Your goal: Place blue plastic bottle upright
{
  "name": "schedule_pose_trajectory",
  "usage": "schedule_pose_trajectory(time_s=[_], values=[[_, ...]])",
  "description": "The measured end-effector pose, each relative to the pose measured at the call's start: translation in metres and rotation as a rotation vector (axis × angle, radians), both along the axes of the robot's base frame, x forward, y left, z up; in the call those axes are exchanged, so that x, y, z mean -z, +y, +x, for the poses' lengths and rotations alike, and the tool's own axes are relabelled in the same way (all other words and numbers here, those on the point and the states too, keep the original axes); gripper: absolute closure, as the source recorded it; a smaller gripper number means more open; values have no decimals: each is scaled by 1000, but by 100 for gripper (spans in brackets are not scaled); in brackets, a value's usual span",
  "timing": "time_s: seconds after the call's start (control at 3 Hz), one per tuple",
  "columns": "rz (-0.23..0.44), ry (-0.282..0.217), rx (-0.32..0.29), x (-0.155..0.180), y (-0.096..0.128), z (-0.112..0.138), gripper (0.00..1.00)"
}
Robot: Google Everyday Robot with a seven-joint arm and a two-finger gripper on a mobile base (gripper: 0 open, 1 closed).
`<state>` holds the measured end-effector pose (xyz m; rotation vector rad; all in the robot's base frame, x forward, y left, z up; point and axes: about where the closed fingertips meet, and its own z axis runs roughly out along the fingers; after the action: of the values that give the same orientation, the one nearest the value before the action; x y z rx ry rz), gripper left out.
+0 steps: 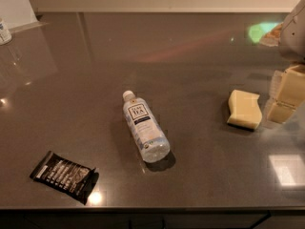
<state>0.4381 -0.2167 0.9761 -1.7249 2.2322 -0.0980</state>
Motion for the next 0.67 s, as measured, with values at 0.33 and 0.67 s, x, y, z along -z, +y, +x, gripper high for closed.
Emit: schedule_pose_trajectory(time_s=[0.33, 0.67], values=[[0, 0, 0, 0, 0, 0, 0], [13, 15, -43, 1, 21, -4, 0]])
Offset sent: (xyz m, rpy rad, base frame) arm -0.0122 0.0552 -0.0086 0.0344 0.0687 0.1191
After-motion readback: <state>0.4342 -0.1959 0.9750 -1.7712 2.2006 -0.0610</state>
